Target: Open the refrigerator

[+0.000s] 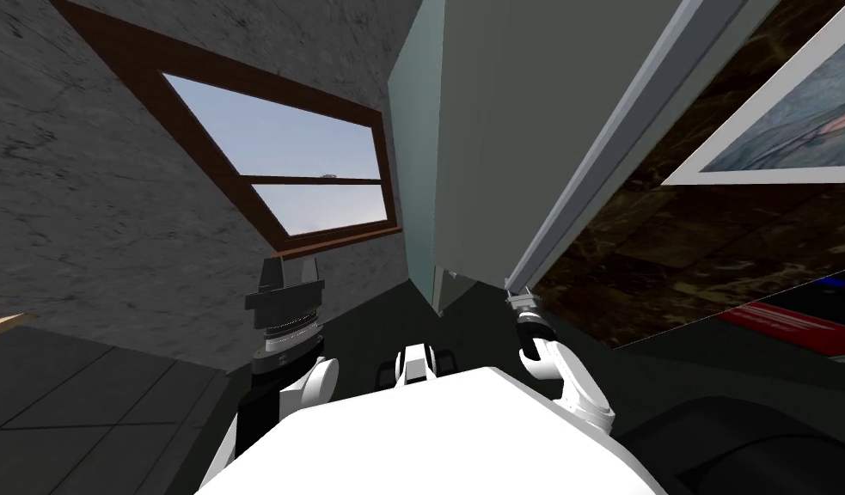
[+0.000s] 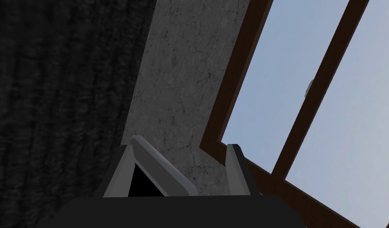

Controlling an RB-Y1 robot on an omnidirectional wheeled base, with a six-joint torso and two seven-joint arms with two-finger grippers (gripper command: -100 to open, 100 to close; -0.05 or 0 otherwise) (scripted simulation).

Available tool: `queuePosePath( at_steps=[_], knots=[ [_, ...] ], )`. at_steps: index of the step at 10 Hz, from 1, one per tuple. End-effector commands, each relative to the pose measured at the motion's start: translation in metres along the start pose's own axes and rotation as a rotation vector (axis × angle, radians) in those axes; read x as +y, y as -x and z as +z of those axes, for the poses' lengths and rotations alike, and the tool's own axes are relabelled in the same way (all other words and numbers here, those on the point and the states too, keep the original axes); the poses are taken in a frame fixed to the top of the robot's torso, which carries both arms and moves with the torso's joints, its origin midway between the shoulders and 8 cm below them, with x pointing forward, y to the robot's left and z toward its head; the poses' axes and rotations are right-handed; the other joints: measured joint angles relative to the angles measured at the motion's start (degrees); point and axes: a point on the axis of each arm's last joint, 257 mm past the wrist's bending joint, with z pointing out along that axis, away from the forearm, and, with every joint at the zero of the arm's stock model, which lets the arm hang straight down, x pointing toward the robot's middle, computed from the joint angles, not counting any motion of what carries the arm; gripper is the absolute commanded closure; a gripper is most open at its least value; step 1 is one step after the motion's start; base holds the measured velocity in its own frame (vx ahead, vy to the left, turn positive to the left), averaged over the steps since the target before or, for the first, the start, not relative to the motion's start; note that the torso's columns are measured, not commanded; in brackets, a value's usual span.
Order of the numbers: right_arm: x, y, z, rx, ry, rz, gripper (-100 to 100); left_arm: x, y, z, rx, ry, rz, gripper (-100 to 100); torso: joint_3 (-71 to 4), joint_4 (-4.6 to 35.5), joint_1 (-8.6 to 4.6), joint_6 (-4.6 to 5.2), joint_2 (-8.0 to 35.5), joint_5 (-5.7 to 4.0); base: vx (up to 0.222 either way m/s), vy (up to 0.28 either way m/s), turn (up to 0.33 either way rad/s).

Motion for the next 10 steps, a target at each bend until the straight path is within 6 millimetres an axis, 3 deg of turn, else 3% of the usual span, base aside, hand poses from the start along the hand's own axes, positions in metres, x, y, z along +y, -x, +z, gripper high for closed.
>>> queuePosePath(
  at_steps=[1, 7, 9, 10],
  knots=[
    [-0.023, -0.004, -0.008, 0.021, -0.024, 0.007, -100, 0.000, 0.000, 0.000, 0.000, 0.000, 0.000, 0, -0.01, -0.05, -0.60, 0.18, -0.06, -0.23, -0.009, -0.041, 0.122],
    [-0.060, -0.007, -0.027, 0.066, -0.048, 0.022, -100, 0.000, 0.000, 0.000, 0.000, 0.000, 0.000, 0, 0.35, 0.33, 0.57, 0.52, 0.74, 0.44, 0.009, -0.023, 0.094],
    [-0.051, -0.015, -0.029, 0.079, -0.033, 0.023, -100, 0.000, 0.000, 0.000, 0.000, 0.000, 0.000, 0, 0.34, 0.42, 0.68, 0.55, 0.80, 0.62, 0.002, -0.004, 0.025],
    [-0.049, -0.017, -0.029, 0.085, -0.030, 0.024, 0, 0.000, 0.000, 0.000, 0.000, 0.000, 0.000, 0, 0.31, 0.33, 0.62, 0.51, 0.69, 0.49, 0.011, 0.000, 0.023]
  ],
)
